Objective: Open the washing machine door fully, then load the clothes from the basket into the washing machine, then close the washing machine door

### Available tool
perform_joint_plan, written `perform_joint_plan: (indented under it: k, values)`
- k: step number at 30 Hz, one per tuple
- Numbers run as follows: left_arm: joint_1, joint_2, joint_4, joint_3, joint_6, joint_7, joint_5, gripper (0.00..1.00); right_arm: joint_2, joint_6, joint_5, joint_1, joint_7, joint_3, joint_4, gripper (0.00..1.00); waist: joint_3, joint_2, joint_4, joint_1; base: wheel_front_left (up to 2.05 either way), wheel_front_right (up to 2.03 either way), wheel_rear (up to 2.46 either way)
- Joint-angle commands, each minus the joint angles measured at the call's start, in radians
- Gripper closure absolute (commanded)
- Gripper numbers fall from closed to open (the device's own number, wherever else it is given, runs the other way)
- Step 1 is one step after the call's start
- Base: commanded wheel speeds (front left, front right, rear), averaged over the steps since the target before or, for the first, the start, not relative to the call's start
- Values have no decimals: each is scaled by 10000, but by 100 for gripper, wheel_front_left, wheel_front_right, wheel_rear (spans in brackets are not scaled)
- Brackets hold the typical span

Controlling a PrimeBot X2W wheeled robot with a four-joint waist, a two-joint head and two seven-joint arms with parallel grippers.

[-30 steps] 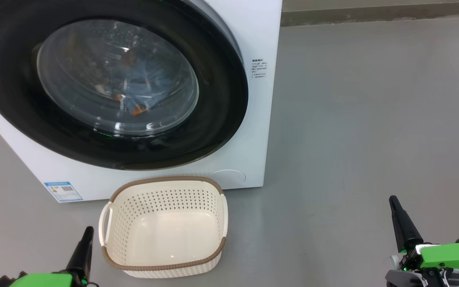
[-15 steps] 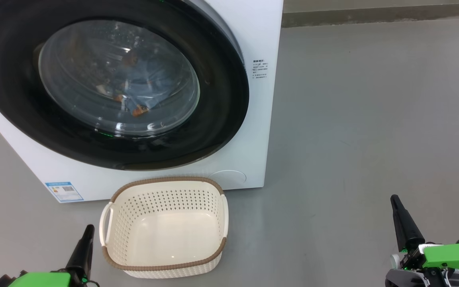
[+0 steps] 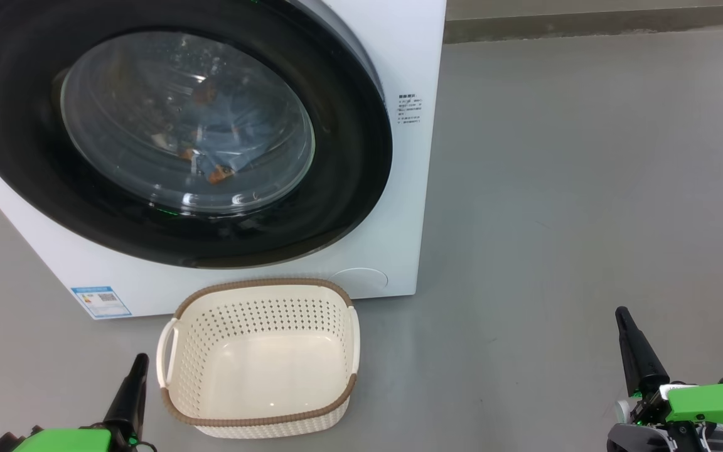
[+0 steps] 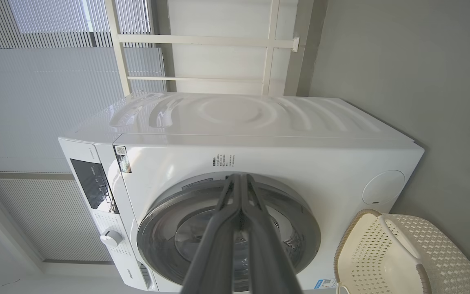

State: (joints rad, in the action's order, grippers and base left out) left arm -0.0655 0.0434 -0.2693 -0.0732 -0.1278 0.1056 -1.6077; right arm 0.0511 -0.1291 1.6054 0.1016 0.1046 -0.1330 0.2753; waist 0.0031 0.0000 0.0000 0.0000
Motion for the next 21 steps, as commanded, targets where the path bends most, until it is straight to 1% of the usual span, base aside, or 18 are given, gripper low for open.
perform_joint_plan:
  k: [1, 21]
  values:
    - [-421, 113, 241, -353, -29, 33, -53, 100, 14, -16, 50, 61, 68, 214, -306, 100, 0, 0, 0, 0, 0, 0, 0]
    - [-422, 101, 241, -370, -29, 47, -39, 100, 8, -16, 42, 62, 76, 205, -306, 100, 0, 0, 0, 0, 0, 0, 0]
